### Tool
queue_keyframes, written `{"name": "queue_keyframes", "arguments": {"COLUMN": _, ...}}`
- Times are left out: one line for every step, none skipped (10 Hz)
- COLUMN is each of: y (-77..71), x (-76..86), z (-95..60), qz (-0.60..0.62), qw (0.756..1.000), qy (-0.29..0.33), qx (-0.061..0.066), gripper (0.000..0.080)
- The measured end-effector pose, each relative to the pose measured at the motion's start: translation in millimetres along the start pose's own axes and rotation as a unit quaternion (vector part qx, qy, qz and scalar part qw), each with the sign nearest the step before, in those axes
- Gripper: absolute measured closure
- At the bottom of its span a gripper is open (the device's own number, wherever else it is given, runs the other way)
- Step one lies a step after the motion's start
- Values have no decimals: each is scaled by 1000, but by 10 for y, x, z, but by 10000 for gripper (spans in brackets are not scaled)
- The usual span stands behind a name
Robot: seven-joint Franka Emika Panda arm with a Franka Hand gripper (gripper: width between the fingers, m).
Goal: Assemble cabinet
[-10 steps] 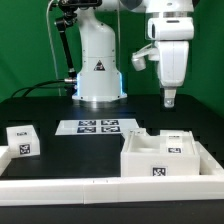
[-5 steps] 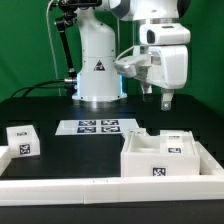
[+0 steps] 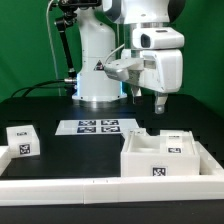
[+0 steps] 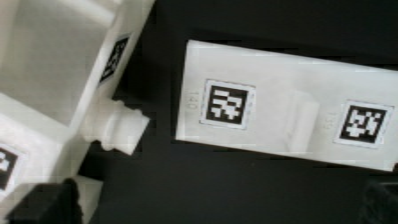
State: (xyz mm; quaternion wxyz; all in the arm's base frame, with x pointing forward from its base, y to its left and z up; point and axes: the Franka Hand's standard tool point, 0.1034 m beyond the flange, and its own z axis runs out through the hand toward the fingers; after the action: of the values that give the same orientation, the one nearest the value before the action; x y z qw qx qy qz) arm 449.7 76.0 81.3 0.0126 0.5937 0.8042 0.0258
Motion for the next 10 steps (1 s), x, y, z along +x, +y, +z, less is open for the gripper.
{"name": "queue_keyframes", "arguments": {"y": -66, "x": -20, "z": 74, "qz": 3, "qw": 1000, "qy": 3, "qx": 3, "gripper": 3}}
{"name": "queue_keyframes", "arguments": {"y": -136, "x": -33, "z": 143, "qz": 7, "qw": 1000, "qy": 7, "qx": 9, "gripper": 3}}
{"name": "queue_keyframes", "arguments": {"y": -186, "x": -41, "z": 205, "qz": 11, "qw": 1000, "qy": 10, "qx": 11, "gripper": 3}}
{"name": "queue_keyframes", "arguments": {"y": -232, "x": -42, "z": 264, "qz": 14, "qw": 1000, "qy": 13, "qx": 18, "gripper": 3}}
{"name": "queue_keyframes", "arguments": {"y": -261, "x": -44, "z": 315, "qz": 16, "qw": 1000, "qy": 16, "qx": 21, "gripper": 3}}
{"name": "queue_keyframes", "arguments": {"y": -290, "x": -46, "z": 375, "qz": 19, "qw": 999, "qy": 19, "qx": 23, "gripper": 3}}
{"name": "queue_keyframes", "arguments": {"y": -325, "x": -38, "z": 437, "qz": 21, "qw": 999, "qy": 23, "qx": 27, "gripper": 3}}
{"name": "queue_keyframes", "arguments": {"y": -349, "x": -25, "z": 474, "qz": 25, "qw": 999, "qy": 25, "qx": 28, "gripper": 3}}
{"name": "queue_keyframes", "arguments": {"y": -385, "x": -9, "z": 515, "qz": 27, "qw": 999, "qy": 27, "qx": 32, "gripper": 3}}
{"name": "queue_keyframes", "arguments": {"y": -407, "x": -3, "z": 543, "qz": 27, "qw": 999, "qy": 29, "qx": 35, "gripper": 3}}
